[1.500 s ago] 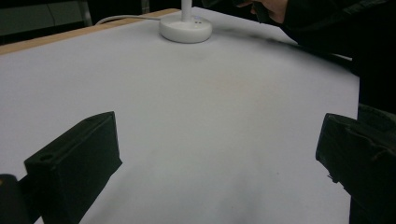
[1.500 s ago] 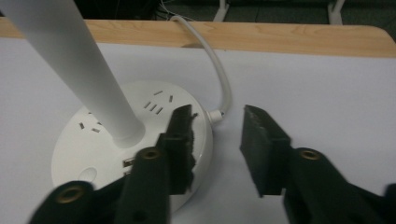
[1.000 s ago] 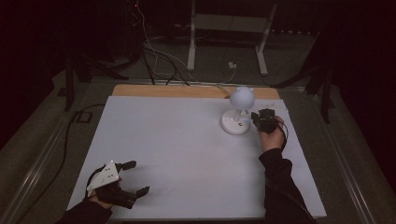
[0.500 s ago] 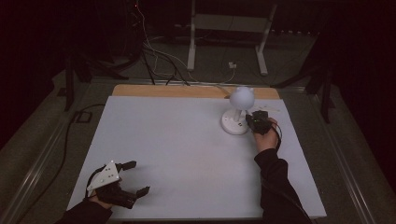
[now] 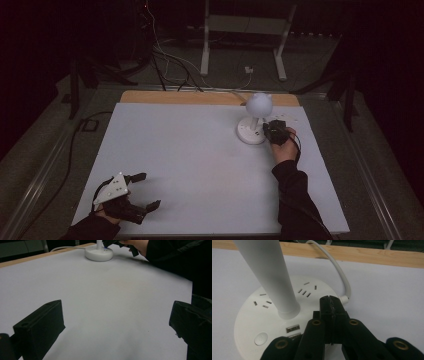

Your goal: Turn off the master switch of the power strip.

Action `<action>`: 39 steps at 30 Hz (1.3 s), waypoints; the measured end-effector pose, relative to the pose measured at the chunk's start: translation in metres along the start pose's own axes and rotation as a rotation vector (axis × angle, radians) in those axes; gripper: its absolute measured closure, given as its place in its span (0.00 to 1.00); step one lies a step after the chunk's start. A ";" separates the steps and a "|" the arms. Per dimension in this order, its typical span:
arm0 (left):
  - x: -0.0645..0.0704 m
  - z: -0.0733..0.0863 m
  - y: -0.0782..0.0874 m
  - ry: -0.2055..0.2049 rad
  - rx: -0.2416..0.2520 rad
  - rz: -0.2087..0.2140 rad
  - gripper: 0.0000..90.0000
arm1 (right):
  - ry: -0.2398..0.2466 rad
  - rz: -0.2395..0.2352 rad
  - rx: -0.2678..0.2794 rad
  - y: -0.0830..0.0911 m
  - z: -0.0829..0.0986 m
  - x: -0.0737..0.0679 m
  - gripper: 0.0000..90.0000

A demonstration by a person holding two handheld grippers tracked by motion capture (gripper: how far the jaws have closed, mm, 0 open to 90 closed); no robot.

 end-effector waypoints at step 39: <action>0.001 0.001 0.001 -0.001 -0.002 -0.004 0.00 | 0.089 0.020 0.028 -0.002 0.003 -0.003 1.00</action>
Point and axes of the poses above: each handheld gripper's, and its own axes: y roughly backward along the jaws, z roughly out of its underside, x roughly to its right, the point moved 5 cm from there along -y, roughly forward along the jaws, and after that the axes turned 2 degrees about -z, right-handed, at the moved point
